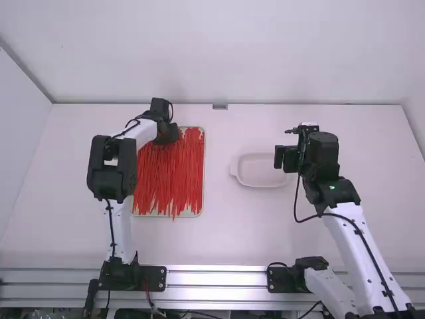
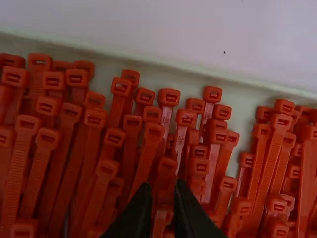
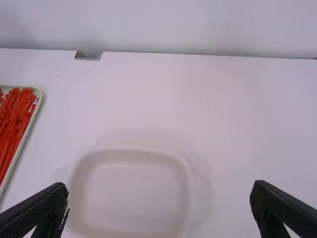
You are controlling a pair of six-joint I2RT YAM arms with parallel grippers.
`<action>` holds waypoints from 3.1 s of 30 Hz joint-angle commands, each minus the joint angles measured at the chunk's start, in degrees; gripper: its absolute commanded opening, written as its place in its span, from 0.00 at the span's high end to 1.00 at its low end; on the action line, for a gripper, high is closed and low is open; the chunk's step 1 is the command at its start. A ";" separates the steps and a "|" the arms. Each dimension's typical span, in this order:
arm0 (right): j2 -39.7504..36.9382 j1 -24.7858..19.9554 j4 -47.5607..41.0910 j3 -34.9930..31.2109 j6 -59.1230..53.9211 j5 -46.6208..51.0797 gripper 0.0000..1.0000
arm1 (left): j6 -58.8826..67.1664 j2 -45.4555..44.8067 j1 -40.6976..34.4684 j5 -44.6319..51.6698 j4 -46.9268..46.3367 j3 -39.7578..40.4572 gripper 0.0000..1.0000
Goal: Fasten the cable tie
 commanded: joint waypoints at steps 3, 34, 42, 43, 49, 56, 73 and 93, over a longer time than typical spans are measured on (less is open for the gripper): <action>0.09 0.33 0.09 1.86 0.02 0.07 0.02 | -0.35 0.76 0.22 -0.22 -0.26 -0.48 0.87; 0.09 0.42 -0.07 1.86 0.04 0.07 0.02 | -1.42 0.76 1.09 -0.39 -0.15 -0.48 0.96; 0.09 0.42 -0.07 1.86 0.09 0.07 0.02 | -1.44 0.76 0.76 -0.42 -0.13 -0.48 0.98; 0.09 0.44 -0.07 1.86 0.04 0.04 0.02 | -1.46 0.76 0.76 -0.39 -0.15 -0.48 0.99; 0.09 0.44 -0.04 1.86 0.04 0.04 0.02 | -1.53 0.76 0.76 -0.39 -0.13 -0.48 0.99; 0.09 0.48 0.15 1.86 0.07 0.09 0.02 | -1.44 0.76 1.16 -0.22 -0.31 -0.15 0.99; 0.09 0.52 0.28 1.86 0.07 0.07 0.02 | -1.01 0.57 1.25 -0.52 -13.64 13.99 0.99; 0.09 0.52 0.28 1.86 0.04 0.04 0.02 | -1.01 -0.22 1.29 -0.83 -20.39 20.81 0.99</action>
